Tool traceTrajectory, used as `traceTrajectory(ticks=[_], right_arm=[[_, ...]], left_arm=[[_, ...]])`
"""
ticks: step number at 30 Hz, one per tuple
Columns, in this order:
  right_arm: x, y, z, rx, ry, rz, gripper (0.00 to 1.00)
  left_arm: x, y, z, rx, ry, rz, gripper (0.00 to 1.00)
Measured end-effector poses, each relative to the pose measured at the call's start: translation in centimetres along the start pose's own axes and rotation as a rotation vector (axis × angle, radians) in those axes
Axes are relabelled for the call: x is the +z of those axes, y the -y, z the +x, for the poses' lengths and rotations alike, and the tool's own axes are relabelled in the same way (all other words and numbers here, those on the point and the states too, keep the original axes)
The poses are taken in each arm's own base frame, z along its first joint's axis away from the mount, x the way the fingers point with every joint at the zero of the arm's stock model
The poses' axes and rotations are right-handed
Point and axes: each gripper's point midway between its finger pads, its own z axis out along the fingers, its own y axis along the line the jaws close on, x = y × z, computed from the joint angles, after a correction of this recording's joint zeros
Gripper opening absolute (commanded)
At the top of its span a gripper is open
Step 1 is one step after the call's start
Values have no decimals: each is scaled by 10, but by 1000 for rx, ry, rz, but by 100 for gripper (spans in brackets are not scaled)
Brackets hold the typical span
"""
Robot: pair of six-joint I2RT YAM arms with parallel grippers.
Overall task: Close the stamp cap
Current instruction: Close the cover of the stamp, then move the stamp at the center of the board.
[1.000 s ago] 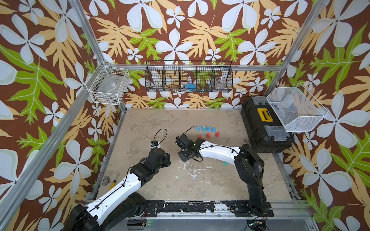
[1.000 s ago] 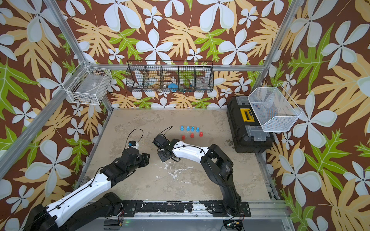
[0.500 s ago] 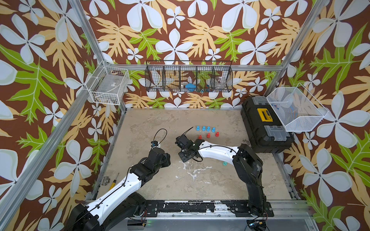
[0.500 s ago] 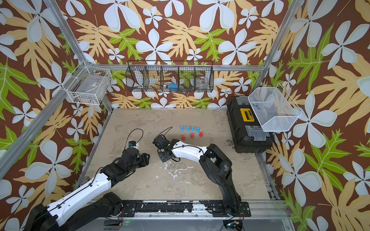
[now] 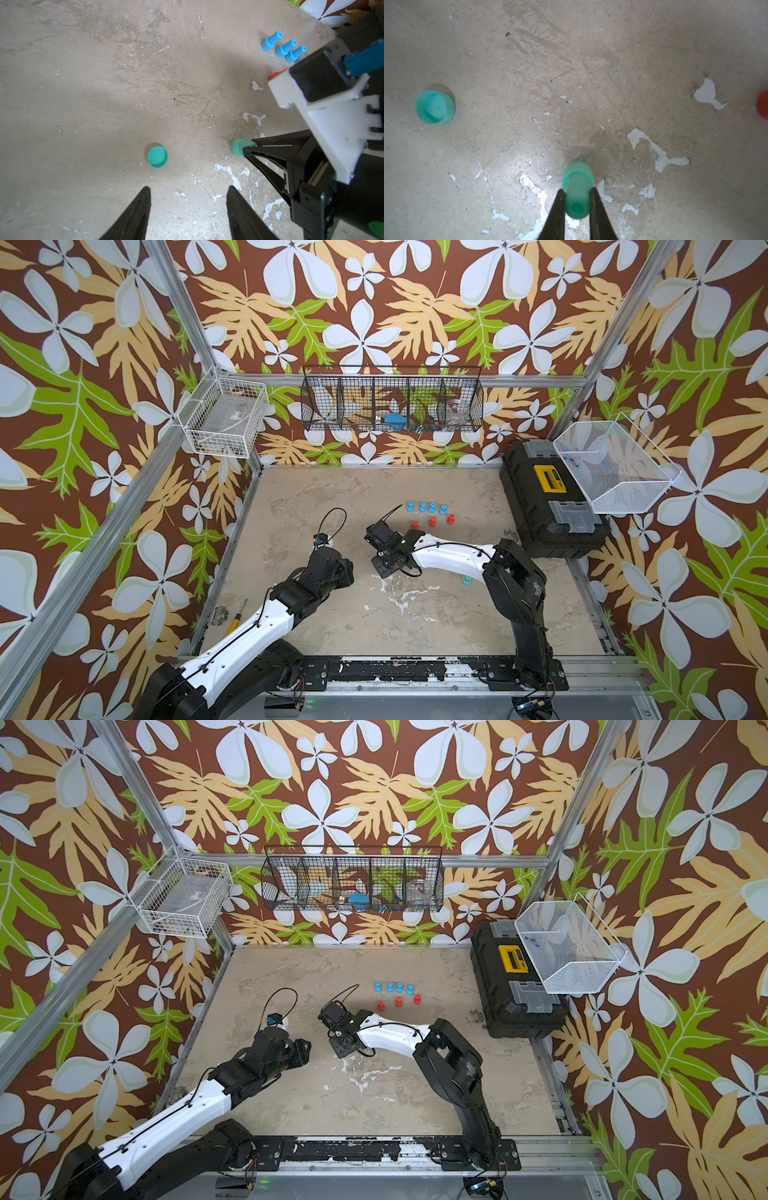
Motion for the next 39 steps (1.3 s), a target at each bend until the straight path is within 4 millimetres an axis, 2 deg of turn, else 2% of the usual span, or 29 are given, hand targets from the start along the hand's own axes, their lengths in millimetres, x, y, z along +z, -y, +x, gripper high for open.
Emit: traceTrajectory(ticks=[10, 14, 17, 25, 30, 34, 39], right_arm=[[8, -2, -7, -18, 3, 2, 10], [8, 6, -9, 0, 11, -8, 10], [4, 31, -4, 39, 5, 16, 10], [-21, 128, 25, 186, -20, 120, 10], [-24, 189, 56, 299, -52, 180, 10], [-23, 214, 66, 361, -43, 194, 10], [-19, 228, 60, 381, -11, 193, 10]], left_arm=[[1, 1, 4, 3, -16, 9, 60], [1, 1, 4, 4, -18, 9, 60], [1, 2, 4, 4, -18, 12, 60], [1, 2, 4, 4, -17, 14, 60], [2, 3, 4, 3, -18, 17, 60], [2, 3, 4, 4, -19, 17, 60], [2, 3, 4, 4, -21, 15, 60]])
